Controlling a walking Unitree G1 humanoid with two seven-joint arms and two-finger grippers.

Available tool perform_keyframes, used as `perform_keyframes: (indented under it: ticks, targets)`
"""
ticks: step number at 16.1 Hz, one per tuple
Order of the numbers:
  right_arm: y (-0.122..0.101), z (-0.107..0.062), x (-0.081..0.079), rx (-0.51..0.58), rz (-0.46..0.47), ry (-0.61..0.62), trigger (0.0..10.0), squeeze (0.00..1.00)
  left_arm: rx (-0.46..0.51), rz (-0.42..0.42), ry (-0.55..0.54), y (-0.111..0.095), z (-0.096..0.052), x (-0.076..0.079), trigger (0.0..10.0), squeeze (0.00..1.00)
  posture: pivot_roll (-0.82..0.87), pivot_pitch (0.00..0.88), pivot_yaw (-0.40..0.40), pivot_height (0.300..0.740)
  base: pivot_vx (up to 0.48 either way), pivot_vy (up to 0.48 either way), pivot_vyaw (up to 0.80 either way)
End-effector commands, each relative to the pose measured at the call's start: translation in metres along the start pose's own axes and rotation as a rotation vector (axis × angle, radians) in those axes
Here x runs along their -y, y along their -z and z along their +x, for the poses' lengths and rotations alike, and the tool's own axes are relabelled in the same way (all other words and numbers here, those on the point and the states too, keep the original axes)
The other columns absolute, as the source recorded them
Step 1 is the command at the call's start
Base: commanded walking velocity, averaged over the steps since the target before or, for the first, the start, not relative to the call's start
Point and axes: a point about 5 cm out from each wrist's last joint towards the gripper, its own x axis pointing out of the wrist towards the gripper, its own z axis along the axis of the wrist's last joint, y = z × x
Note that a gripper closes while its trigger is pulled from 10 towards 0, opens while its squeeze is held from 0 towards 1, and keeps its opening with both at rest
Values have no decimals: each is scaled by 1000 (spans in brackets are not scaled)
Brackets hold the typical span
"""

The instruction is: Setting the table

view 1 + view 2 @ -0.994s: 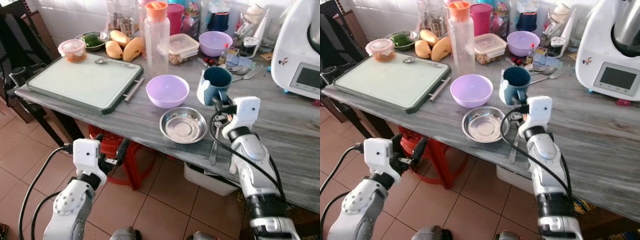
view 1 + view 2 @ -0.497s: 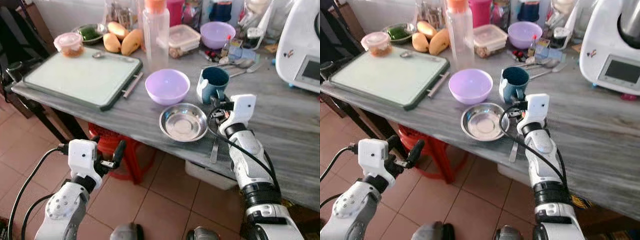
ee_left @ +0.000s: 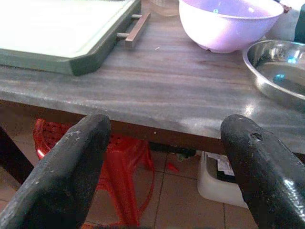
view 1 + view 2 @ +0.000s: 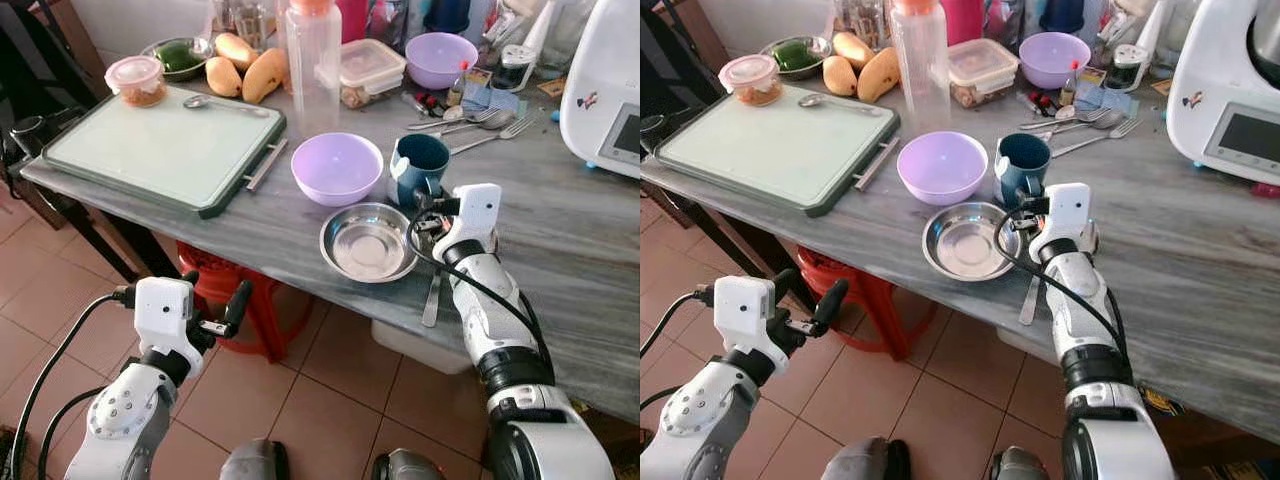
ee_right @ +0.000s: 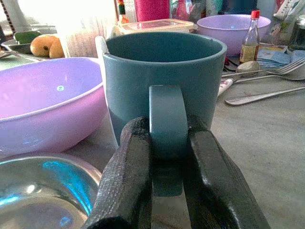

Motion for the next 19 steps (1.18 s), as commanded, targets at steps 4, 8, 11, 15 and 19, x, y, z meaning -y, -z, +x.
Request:
perform_keyframes:
  ticks: [4, 8, 11, 15, 19]
  targets:
    - [5, -2, 1, -1, -22, -1, 10000, 1000, -6, 16, -12, -2, 0, -3, 10000, 0, 128, 121, 65, 740, 0, 0, 0]
    - [1, -1, 3, 28, -44, 3, 10000, 1000, 2, 24, -6, -5, 8, -4, 10000, 0, 122, 105, 61, 740, 0, 0, 0]
    - [-3, -2, 6, 52, -59, 8, 10000, 1000, 7, 22, -8, -4, 13, -4, 10000, 0, 112, 88, 55, 740, 0, 0, 0]
    - [-11, -1, 7, 92, -78, 16, 10000, 1000, 20, 13, -8, -4, 19, -3, 10000, 0, 96, 60, 48, 740, 0, 0, 0]
    - [-17, -4, 9, 123, -101, 19, 10000, 1000, 38, 13, 7, -3, 29, -2, 10000, 0, 65, 26, 48, 740, 0, 0, 0]
